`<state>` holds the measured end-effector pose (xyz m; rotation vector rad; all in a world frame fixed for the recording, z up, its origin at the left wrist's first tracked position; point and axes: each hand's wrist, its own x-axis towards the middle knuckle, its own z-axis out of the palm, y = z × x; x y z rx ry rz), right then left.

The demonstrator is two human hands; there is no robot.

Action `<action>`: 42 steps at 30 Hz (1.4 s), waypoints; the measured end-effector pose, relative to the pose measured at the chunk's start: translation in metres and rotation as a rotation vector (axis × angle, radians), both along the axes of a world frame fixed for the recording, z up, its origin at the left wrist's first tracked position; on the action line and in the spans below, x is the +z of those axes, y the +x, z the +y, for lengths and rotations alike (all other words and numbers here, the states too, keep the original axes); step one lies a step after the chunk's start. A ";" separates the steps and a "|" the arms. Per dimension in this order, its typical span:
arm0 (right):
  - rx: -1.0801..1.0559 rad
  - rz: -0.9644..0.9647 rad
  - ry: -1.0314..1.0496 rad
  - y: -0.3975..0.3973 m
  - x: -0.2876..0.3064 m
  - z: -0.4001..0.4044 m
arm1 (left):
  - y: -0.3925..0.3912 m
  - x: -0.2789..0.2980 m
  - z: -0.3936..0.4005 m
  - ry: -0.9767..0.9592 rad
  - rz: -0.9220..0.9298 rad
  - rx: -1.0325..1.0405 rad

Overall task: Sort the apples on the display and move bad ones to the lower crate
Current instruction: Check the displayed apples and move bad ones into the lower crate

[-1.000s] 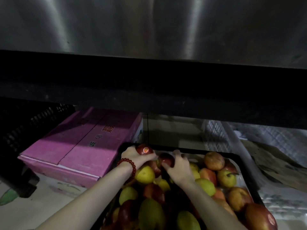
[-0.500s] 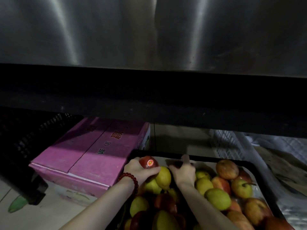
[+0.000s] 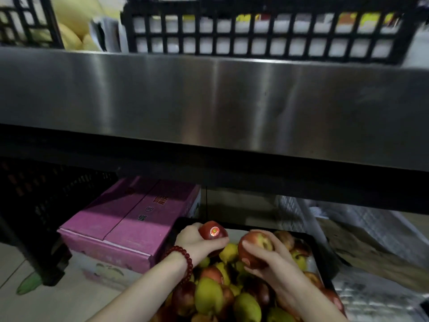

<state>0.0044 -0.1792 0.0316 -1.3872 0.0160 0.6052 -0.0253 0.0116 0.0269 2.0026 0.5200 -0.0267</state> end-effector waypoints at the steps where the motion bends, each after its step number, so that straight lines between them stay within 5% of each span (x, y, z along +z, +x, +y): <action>1: -0.019 -0.036 -0.031 -0.009 0.006 -0.007 | -0.008 0.009 -0.006 -0.016 -0.019 -0.002; 9: -0.127 -0.440 -0.201 -0.066 0.061 -0.052 | -0.069 0.081 -0.028 -0.096 -0.194 0.021; 20: -0.303 -0.927 -0.040 -0.085 0.191 -0.044 | -0.101 0.208 -0.017 -0.101 -0.543 0.000; 27: -0.310 -0.957 0.038 -0.036 0.294 -0.010 | -0.036 0.338 -0.005 -0.106 -0.679 -0.089; 35: -0.396 -0.894 -0.102 0.045 0.400 0.017 | 0.064 0.435 0.030 -0.013 -0.540 -0.002; 42: -0.312 -0.851 -0.549 0.101 0.426 0.025 | 0.118 0.461 0.042 0.274 -0.253 -0.098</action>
